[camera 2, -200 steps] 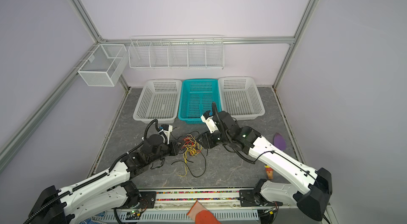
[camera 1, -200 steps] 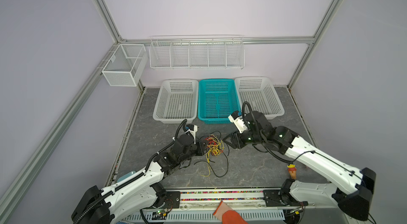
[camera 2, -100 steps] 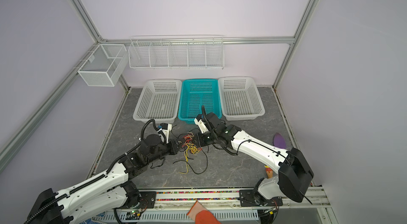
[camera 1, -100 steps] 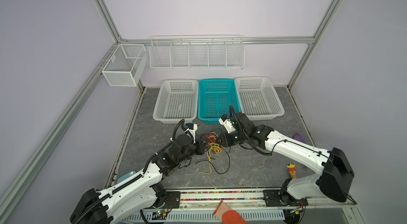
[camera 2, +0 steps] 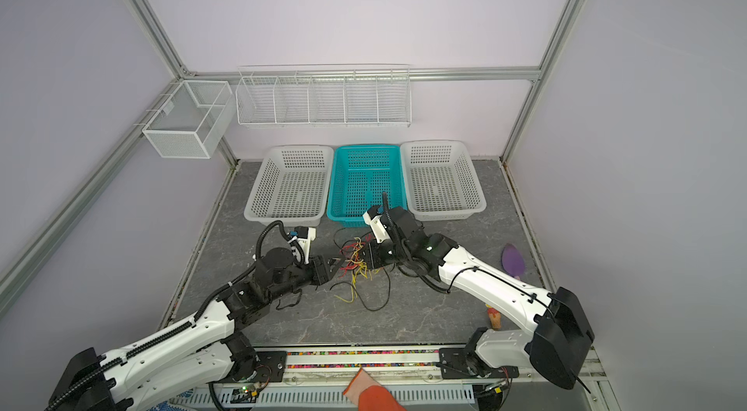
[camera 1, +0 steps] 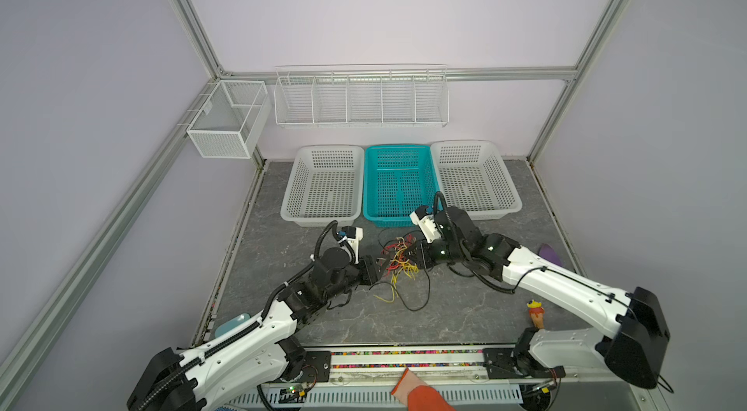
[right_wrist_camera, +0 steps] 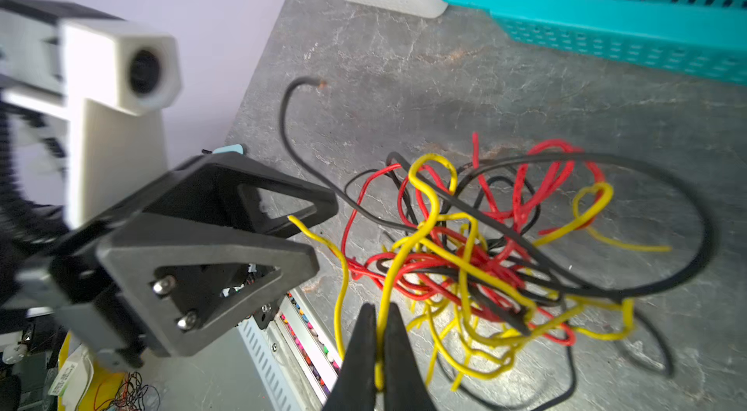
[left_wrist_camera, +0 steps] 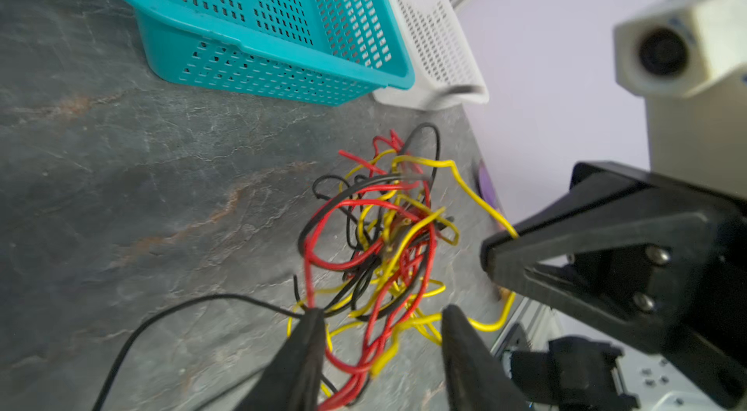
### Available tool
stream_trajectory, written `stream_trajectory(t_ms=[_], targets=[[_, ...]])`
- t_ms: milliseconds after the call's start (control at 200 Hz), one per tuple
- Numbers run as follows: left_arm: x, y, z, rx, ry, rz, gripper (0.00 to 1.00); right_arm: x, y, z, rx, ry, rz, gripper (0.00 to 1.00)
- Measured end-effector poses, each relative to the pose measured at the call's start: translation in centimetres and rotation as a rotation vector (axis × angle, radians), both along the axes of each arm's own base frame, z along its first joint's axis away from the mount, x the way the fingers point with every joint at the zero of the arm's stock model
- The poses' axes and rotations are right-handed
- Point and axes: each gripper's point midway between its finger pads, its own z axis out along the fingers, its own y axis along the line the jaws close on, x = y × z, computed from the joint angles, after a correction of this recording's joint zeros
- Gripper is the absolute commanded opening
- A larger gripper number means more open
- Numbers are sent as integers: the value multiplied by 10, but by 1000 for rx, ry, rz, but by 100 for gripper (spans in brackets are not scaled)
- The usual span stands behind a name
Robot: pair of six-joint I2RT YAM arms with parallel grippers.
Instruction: Untangle the cables
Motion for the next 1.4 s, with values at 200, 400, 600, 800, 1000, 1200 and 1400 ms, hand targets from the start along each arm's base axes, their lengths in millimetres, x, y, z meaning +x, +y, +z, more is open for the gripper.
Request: stream_trajectory(t_ms=[200, 400, 600, 800, 1000, 1200, 1400], targets=[[-6, -4, -10, -11, 14, -33, 66, -3, -10, 33, 66, -65, -12, 7], [-7, -7, -10, -44, 13, -45, 71, -13, -14, 55, 128, -89, 9, 7], [-7, -12, 0, -104, -5, -53, 73, -20, -9, 58, 174, -63, 36, 7], [-5, -21, -5, -137, 22, -67, 66, -26, -7, 44, 188, -18, 51, 7], [-7, -25, -7, -169, 40, -74, 34, -27, -6, 47, 212, -23, 54, 7], [-7, -25, -3, -183, 31, -74, 0, -27, -12, 54, 215, -52, 35, 7], [-5, -21, -7, -159, 34, -53, 0, -28, -36, 67, 159, -117, -25, 7]])
